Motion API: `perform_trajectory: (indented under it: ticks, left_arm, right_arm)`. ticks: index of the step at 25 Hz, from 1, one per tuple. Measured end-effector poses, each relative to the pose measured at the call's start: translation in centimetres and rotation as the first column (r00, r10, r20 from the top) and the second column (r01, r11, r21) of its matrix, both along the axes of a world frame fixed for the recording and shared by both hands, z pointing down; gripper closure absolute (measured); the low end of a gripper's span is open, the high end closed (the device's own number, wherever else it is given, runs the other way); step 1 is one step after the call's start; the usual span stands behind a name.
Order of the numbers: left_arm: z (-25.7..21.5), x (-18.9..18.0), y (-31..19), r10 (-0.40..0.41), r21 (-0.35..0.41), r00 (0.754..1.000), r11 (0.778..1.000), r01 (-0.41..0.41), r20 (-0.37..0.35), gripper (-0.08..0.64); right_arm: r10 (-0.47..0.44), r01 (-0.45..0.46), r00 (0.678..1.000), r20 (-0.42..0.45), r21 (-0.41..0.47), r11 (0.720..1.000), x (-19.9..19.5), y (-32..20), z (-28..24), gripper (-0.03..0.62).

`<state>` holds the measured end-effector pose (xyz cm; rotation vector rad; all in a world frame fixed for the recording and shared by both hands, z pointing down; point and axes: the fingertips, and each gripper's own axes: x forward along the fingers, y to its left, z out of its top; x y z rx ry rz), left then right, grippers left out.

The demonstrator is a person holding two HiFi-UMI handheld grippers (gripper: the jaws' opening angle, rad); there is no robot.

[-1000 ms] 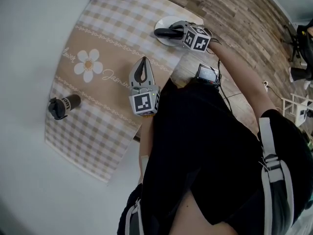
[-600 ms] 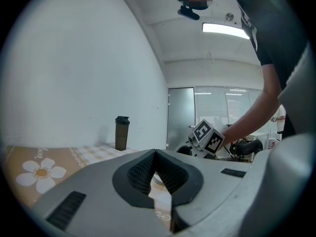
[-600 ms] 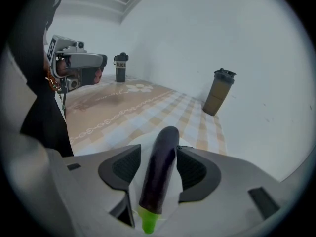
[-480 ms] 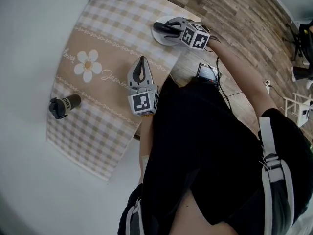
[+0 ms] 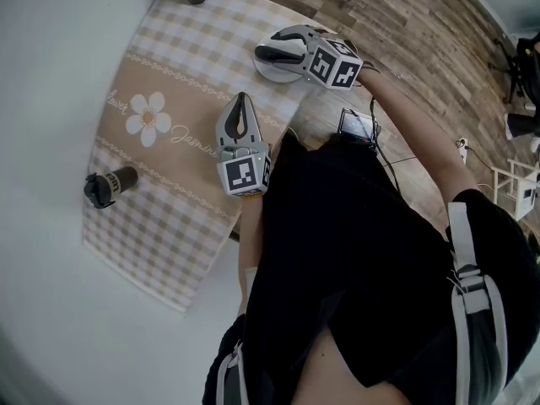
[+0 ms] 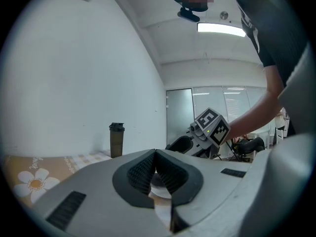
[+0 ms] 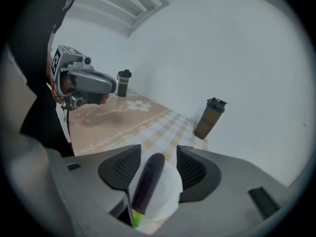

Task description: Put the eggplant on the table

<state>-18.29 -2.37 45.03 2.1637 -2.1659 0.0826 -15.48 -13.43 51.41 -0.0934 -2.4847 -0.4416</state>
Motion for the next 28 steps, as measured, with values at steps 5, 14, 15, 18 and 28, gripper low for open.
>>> perform_trajectory:
  ticks: [5,14,15,18,28]
  left_arm:
    - [-0.5,0.9,-1.0,0.013,0.008,1.0,1.0,-0.013,0.014,0.571]
    - [-1.8,1.0,-2.3,0.019,0.04,0.999,0.999,-0.021,0.041,0.571]
    - [-1.9,0.9,-2.4,0.019,0.04,0.999,0.999,-0.021,0.045,0.571]
    - [-2.2,0.8,-2.3,0.015,0.05,0.999,0.999,-0.017,0.049,0.571]
    - [-2.7,1.1,-2.7,0.01,0.049,0.997,0.999,-0.014,0.08,0.571]
  right_arm:
    - [-0.001,-0.001,0.997,0.081,0.03,1.0,0.1,0.2,-3.9,0.357]
    - [0.015,-0.023,0.969,0.248,0.027,0.999,0.6,1.3,-10.1,0.357]
    - [0.017,-0.025,0.963,0.268,0.024,0.999,0.7,1.5,-10.7,0.357]
    - [0.021,-0.029,0.946,0.323,0.019,0.999,0.9,2.0,-12.1,0.357]
    - [0.051,-0.093,0.898,0.437,0.075,0.993,2.4,2.2,-12.9,0.407]
